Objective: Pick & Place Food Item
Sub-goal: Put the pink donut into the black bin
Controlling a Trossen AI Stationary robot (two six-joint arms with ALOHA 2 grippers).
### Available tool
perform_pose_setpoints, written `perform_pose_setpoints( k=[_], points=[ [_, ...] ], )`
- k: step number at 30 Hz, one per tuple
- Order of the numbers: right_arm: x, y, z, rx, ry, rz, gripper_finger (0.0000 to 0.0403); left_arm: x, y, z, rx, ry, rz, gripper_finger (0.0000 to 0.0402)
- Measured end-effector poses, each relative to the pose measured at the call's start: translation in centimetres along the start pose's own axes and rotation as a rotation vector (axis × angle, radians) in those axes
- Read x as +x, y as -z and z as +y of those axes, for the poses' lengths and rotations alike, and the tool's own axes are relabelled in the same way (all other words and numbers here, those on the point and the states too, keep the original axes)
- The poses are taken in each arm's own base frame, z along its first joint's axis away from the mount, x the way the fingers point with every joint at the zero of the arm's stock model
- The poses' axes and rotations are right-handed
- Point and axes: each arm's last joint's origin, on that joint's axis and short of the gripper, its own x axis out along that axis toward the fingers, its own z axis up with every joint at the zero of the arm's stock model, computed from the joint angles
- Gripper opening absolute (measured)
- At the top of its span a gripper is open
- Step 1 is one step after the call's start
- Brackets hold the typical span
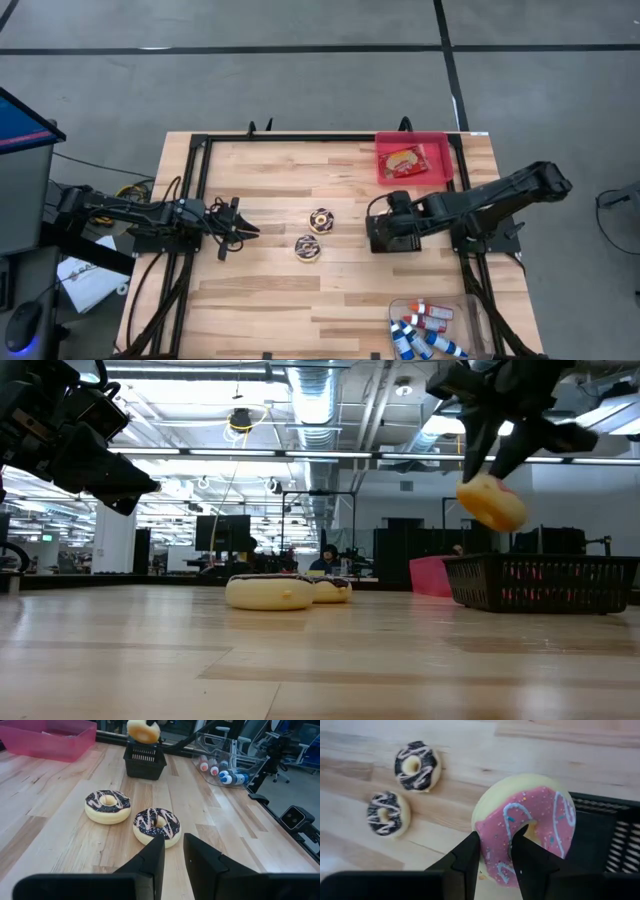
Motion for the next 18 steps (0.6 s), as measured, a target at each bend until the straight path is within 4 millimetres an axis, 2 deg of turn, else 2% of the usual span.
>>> perform_pose_setpoints(
  k=[5, 10, 18],
  points=[
    [1.5, -0.1, -1.0, -0.024, -0.107, 0.058, 0.0103, 0.0, 0.0, 0.0, 0.0, 0.0, 0.0, 0.0068],
    [2.8, 0.5, -2.7, -0.059, -0.137, 0.118, 0.0103, 0.0, 0.0, 0.0, 0.0, 0.0, 0.0, 0.0068],
    [4.1, 0.0, -4.2, -0.058, -0.202, 0.103, 0.0103, 0.0, 0.0, 0.0, 0.0, 0.001, 0.0, 0.0068]
  ],
)
